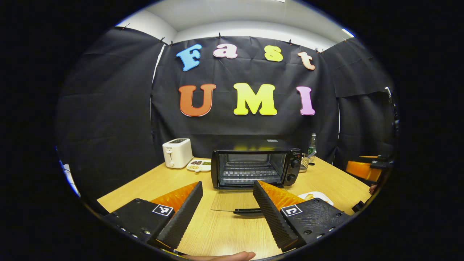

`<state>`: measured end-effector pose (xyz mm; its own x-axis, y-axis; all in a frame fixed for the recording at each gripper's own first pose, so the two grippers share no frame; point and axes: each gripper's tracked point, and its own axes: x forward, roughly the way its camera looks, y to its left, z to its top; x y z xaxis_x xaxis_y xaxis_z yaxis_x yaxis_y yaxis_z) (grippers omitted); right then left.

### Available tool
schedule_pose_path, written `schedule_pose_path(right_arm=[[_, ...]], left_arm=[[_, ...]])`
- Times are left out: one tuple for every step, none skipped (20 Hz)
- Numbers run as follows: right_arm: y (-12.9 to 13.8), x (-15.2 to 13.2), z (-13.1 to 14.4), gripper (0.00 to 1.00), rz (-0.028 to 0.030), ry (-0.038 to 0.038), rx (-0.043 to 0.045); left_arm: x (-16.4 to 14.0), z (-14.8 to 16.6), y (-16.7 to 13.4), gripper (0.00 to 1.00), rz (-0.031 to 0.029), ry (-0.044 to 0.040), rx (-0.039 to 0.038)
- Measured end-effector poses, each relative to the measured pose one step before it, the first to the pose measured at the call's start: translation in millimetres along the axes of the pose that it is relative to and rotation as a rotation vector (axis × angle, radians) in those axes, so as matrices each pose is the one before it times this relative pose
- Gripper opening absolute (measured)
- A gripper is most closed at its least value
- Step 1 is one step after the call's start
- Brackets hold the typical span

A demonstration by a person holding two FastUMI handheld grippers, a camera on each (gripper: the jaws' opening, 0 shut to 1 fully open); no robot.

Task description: Open the electric oven with the left hand, put the food in, and close the electric oven.

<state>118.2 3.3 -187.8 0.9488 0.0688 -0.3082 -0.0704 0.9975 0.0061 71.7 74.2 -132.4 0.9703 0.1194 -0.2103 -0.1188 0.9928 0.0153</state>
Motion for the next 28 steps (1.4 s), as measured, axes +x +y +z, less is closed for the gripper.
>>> schedule_pose_path(right_arm=[[-1.17, 9.93, -9.17, 0.97, -0.00125, 0.02015, 0.00078], [-0.24, 9.34, -9.17, 0.97, 0.00105, 0.02018, 0.00822], [-0.04, 9.3, -10.28, 0.97, 0.00722, 0.02728, 0.00697], [1.77, 11.35, -11.27, 0.97, 0.01022, 0.02796, 0.00575], [0.84, 10.06, -9.58, 0.97, 0.00986, 0.02857, 0.00212], [1.74, 10.66, -8.81, 0.97, 0.01496, 0.02931, -0.00475], [1.55, 10.3, -10.03, 0.96, 0.01374, 0.03228, -0.01107], [-0.31, 10.05, -9.6, 0.97, 0.00983, 0.03185, -0.01238], [-2.41, 9.11, -9.21, 0.96, 0.0029, 0.03238, -0.00808], [-2.83, 8.46, -6.2, 0.97, -0.00258, 0.02463, -0.00269], [-2.98, 7.69, -6.6, 0.97, -0.00255, 0.0251, 0.00152], [-2.02, 6.24, -6.52, 0.97, 0.0012, 0.02817, 0.00885], [0.77, 3.78, -7.9, 0.93, 0.00974, 0.03021, 0.01204], [1.41, 4.69, -3.33, 0.89, 0.01319, 0.01635, 0.00362], [1.57, 3.35, -3.01, 0.85, 0.00899, 0.01543, 0.0015], [0.17, 3.56, -4.78, 0.84, 0.00431, 0.03063, 0.00687], [2.74, 3.41, -3.69, 0.82, 0.0174, 0.02405, 0.01093], [1.59, 3.9, -3.25, 0.78, 0.00614, 0.02382, 0.00055], [-2.53, 1.72, -2.54, 0.74, -0.01452, 0.01563, -0.00554], [-2.37, 1.59, -1.06, 0.73, -0.01194, 0.00695, -0.00433], [-1.21, 1.51, -0.39, 0.72, -0.00535, 0.00296, 0.0105], [1.2, 0.58, 2.28, 0.68, 0.01149, 0.0044, 0.02368], [-0.06, 1.2, -1.69, 0.63, 0.0059, 0.00188, 0.01459], [0.62, 0.17, 0.99, 0.59, 0.00386, 0.00169, 0.0026], [-0.74, -1.36, -0.03, 0.55, -0.00242, -0.00126, 0.01287], [2.11, -2.69, 1.31, 0.54, 0.00897, 0.00192, 0.01777], [4.14, -2.72, 0.12, 0.52, 0.01599, -0.00298, 0.00778], [4.67, -3.77, 4.41, 0.52, 0.00777, -0.00998, 0.00138]], left_arm=[[-10.12, 7.34, -0.03, 0.92, -0.00407, -0.01871, 0.00068], [-9.65, 8.02, -3.03, 0.92, -0.01368, -0.02131, -0.00003], [-8.85, 4.23, -4.11, 0.93, -0.02049, -0.00184, -0.00006], [-9.64, 2.96, -6.03, 0.92, -0.0255, -0.0016, -0.00271], [-8.42, 6.4, -3.9, 0.92, -0.02139, -0.01269, -0.00088], [-7.76, 6.99, -0.67, 0.92, -0.01017, -0.01711, 0.00388], [-7.24, 2.64, -0.62, 0.92, -0.00842, -0.00724, 0.01001], [-7.21, 3.06, -3.36, 0.92, -0.01556, -0.0074, 0.00673], [-5.34, 1.88, -3.4, 0.92, -0.00845, -0.00588, 0.00492], [-3.83, 1.67, -4.12, 0.92, -0.01381, -0.00683, 0.00343], [-3.03, 0.34, -6.11, 0.92, -0.02246, -0.00396, 0.00314], [-0.53, 0.51, -5.75, 0.92, -0.02041, -0.00141, 0.00143], [-1.01, -1.03, -0.5, 0.92, -0.00894, 0.00259, -0.00191], [0.11, 0.28, 2.3, 0.93, 0.00249, 0.0013, -0.00362], [0.65, -0.98, 1.22, 0.94, 0.00385, 0.00308, -0.00814], [1.08, 0.13, 2.51, 0.95, 0.00434, 0.00019, -0.00923], [1.81, -0.77, 1.27, 0.95, 0.00139, 0.00124, -0.01169], [1.07, -1.32, 0.62, 0.95, -0.00067, 0.00398, -0.00949], [-0.45, -2.7, 1.64, 0.95, 0.00127, 0.0073, -0.00567], [0.07, -2.99, 2.88, 0.95, 0.00502, 0.00704, -0.00136], [0.22, -2.43, 3.01, 0.95, 0.00667, 0.00635, 0.00054], [-0.28, -1.26, 2.31, 0.95, 0.00367, 0.00446, 0.00071], [-0.74, -1.95, 2.37, 0.95, 0.00122, 0.0031, -0.00178], [0.29, -2.08, 2.04, 0.95, 0.00288, 0.00185, -0.00508], [-0.93, -0.54, 2.09, 0.95, 0.00382, -0.00057, -0.00732], [-0.7, 0.44, 3.92, 0.95, 0.00403, -0.00287, -0.00802], [0.56, 0.23, 2.58, 0.95, 0.00084, -0.00347, -0.00637], [0.52, -1.05, 1.58, 0.95, -0.00174, -0.00374, -0.00369]])
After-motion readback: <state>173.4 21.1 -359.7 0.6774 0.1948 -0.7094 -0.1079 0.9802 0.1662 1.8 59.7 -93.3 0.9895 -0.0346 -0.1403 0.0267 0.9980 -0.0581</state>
